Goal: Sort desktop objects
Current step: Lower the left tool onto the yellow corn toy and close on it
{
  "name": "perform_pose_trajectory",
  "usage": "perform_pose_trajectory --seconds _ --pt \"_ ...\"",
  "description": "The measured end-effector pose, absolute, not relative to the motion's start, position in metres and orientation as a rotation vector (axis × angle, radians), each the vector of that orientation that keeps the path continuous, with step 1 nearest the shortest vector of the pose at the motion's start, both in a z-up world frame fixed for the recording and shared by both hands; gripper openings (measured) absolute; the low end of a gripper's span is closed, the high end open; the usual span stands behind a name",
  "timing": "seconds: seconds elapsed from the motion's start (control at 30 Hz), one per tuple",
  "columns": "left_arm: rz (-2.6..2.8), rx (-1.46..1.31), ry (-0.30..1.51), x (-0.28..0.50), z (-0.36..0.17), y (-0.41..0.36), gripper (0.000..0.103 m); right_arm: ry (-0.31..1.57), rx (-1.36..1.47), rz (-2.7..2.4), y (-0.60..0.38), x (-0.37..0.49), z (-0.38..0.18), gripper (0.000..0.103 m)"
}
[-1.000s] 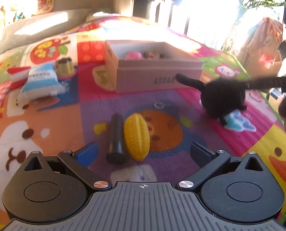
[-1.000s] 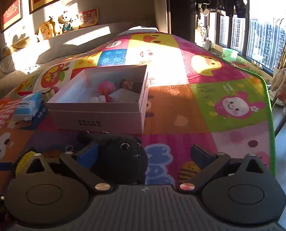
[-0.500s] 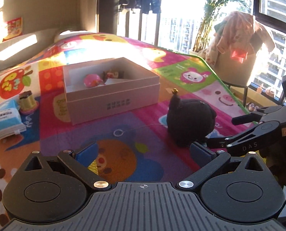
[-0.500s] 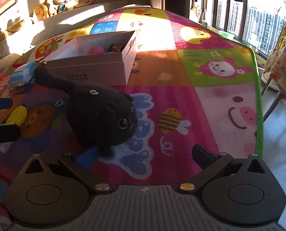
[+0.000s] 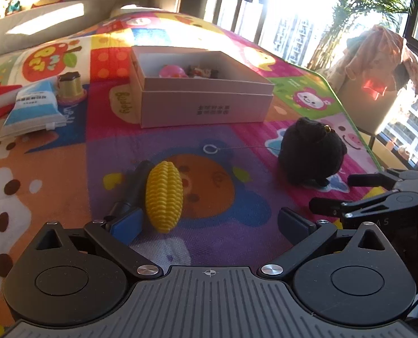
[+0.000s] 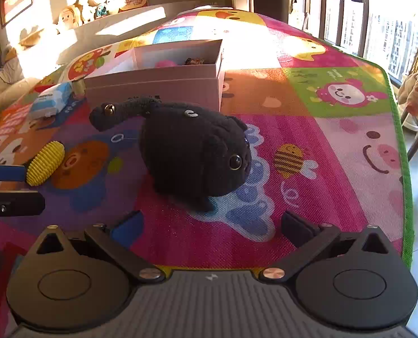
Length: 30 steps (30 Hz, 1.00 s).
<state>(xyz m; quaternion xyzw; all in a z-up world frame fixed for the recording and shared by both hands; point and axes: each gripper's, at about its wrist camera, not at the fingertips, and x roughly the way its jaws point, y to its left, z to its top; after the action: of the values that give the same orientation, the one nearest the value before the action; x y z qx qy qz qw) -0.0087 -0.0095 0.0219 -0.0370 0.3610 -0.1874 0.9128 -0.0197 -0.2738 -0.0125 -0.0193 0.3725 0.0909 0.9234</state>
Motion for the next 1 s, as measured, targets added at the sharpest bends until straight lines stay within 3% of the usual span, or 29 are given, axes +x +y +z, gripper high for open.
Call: perform_pose_trajectory --seconds 0.4,1.0 --pt "-0.502 -0.060 0.743 0.016 0.018 -0.046 0.103 0.763 -0.053 0.187 -0.273 -0.020 -0.014 0.103" --pt "-0.416 -0.003 0.727 0.034 0.020 -0.015 0.103 0.762 -0.053 0.185 -0.274 -0.020 -0.014 0.103"
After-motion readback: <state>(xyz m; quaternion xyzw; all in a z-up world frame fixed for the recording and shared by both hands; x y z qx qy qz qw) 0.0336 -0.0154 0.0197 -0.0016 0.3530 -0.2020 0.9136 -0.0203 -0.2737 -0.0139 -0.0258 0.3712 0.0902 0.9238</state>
